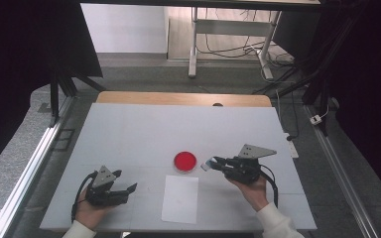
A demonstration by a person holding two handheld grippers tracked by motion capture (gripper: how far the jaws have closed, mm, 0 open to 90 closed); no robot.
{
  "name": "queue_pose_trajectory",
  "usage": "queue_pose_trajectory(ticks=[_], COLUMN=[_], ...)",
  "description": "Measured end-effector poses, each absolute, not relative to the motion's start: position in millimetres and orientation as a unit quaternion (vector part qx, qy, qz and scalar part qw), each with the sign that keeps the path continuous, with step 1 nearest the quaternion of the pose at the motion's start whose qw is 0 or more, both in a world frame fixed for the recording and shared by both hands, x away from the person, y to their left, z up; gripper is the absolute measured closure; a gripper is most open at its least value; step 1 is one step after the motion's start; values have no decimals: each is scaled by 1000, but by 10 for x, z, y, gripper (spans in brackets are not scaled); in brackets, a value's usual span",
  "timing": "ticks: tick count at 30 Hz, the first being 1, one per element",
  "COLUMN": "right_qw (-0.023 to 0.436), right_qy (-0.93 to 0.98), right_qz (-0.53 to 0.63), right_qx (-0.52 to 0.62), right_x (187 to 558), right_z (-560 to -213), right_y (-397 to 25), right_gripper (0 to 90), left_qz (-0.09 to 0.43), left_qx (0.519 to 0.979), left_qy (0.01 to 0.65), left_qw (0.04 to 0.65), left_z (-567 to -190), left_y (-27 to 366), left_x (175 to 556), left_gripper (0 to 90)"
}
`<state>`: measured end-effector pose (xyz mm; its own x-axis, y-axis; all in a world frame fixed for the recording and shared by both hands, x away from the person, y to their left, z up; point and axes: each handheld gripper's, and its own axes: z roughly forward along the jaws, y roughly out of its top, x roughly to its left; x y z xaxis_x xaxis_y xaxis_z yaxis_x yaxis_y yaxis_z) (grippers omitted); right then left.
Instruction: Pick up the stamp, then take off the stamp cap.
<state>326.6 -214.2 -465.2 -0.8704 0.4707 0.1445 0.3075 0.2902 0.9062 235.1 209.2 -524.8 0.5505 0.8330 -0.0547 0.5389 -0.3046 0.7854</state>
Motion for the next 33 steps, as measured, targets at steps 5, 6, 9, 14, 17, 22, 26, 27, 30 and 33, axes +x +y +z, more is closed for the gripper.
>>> queue_pose_trajectory(ticks=[5,6,9,14,17,22,26,27,30,33], right_qw=[72,73,75,74,74,75,73,73,72,73], right_qy=[798,798,797,794,793,792,790,790,789,788], right_qz=[547,547,548,552,553,555,557,558,559,560], right_qx=[242,242,243,244,243,244,245,245,246,246], right_x=[3264,3264,3263,3268,3267,3267,3264,3264,3263,3261], right_z=[-4671,-4672,-4673,-4671,-4668,-4670,-4668,-4669,-4672,-4673], right_y=[-2114,-2115,-2121,-2127,-2128,-2128,-2129,-2129,-2125,-2121], right_gripper=[752,752,752,752,752,752,752,752,751,752], left_qz=[188,188,190,192,191,189,190,191,191,188], left_qx=[785,784,783,781,783,782,780,779,779,776], left_qy=[438,439,440,439,436,435,436,436,432,433], left_qw=[397,397,397,401,401,404,408,408,412,418], left_z=[-5247,-5246,-5242,-5233,-5236,-5236,-5226,-5222,-5211,-5211], left_y=[2100,2102,2103,2094,2079,2078,2073,2063,2033,2013], left_x=[2354,2353,2349,2352,2366,2378,2394,2400,2430,2474], left_gripper=[246,245,246,246,246,246,246,245,245,249])
